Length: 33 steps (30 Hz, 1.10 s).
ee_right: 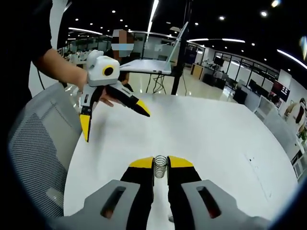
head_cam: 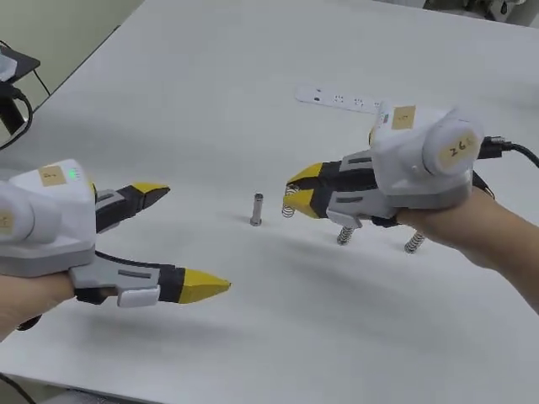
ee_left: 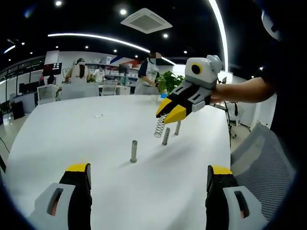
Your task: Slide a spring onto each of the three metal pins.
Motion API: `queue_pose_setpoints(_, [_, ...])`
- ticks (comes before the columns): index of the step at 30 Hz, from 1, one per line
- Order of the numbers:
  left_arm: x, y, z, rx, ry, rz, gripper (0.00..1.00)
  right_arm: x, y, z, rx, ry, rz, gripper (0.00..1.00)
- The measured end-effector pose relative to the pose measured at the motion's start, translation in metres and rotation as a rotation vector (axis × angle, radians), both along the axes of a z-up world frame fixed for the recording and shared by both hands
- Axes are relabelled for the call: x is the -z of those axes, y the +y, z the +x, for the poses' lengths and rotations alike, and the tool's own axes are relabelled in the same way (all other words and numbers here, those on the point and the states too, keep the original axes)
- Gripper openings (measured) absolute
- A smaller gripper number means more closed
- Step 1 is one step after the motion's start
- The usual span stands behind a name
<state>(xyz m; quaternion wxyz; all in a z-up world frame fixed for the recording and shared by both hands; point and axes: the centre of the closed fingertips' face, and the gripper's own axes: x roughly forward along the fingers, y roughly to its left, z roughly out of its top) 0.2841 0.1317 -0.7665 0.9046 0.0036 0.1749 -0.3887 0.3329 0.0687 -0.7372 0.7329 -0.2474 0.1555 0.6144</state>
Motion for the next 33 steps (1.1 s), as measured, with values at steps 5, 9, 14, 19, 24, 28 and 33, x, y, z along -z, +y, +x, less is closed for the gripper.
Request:
queue_pose_setpoints(5, [0.0, 0.0, 0.0, -0.002, 0.001, -0.001, 0.98, -0.002, 0.011, 0.009, 0.025, 0.013, 0.03, 0.07])
queue_pose_setpoints(9, [0.003, 0.0, -0.002, 0.002, 0.006, 0.007, 0.98, -0.002, 0.018, 0.017, 0.048, 0.035, 0.049, 0.07])
queue_pose_setpoints(14, [0.003, 0.0, -0.002, 0.002, 0.008, 0.006, 0.98, 0.001, 0.025, 0.022, 0.056, 0.048, 0.05, 0.07])
queue_pose_setpoints(19, [0.002, 0.003, -0.001, -0.006, 0.005, 0.005, 0.98, 0.005, 0.032, 0.022, 0.047, 0.051, 0.041, 0.07])
queue_pose_setpoints(24, [0.0, 0.004, 0.001, -0.011, 0.002, 0.0, 0.98, 0.009, 0.034, 0.028, 0.058, 0.051, 0.035, 0.07])
queue_pose_setpoints(28, [0.002, 0.004, 0.001, -0.011, 0.004, -0.001, 0.98, 0.014, 0.037, 0.027, 0.054, 0.067, 0.029, 0.07])
queue_pose_setpoints(33, [0.004, 0.006, 0.0, -0.013, 0.009, -0.002, 0.98, 0.021, 0.036, 0.028, 0.056, 0.067, 0.01, 0.07])
